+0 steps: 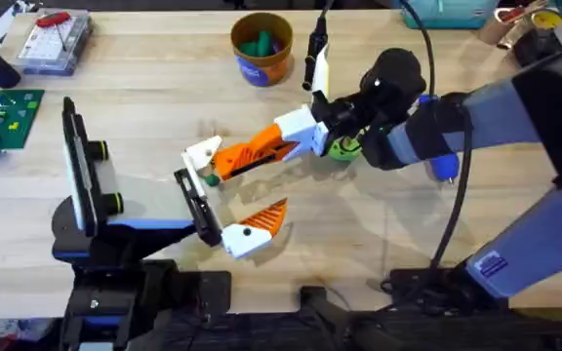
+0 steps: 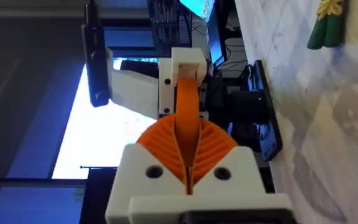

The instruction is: Pick up the gripper from the table and insert it into the empty holder that is missing its gripper. Then pick up a screw, insert it into the mounting hole, and use the screwdriver to tighten it. Finally, clean up the table by picking up the vegetable and placing it into the bucket.

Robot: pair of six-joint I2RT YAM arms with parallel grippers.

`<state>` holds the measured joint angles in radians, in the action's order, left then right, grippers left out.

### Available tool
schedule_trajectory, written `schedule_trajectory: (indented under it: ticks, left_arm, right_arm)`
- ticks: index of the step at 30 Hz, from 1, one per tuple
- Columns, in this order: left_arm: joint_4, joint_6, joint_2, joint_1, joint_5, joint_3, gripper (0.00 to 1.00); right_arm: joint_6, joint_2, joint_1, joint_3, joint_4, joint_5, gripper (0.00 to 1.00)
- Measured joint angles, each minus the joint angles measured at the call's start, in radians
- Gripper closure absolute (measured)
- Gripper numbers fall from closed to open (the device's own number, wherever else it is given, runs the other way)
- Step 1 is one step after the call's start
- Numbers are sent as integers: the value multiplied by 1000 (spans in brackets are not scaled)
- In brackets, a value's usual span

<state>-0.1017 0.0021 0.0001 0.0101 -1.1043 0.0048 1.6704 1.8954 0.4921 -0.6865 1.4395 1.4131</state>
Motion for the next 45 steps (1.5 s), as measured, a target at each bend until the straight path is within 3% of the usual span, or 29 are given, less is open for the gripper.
schedule_trajectory:
  ticks: [15, 35, 41, 45]
  left_arm:
    - [5, -24, 0, 12, 50, 0, 10]
    - [1, -26, 0, 17, 57, 0, 10]
    - [0, -38, 0, 21, 58, 0, 10]
    - [0, -36, 0, 21, 57, 0, 10]
  right_arm:
    - [-104, -7, 28, 0, -89, -74, 989]
    - [-97, -8, 30, -88, -215, -24, 988]
    - [-213, -8, 30, -107, -373, -19, 987]
    - [-264, -9, 31, -121, -341, -5, 989]
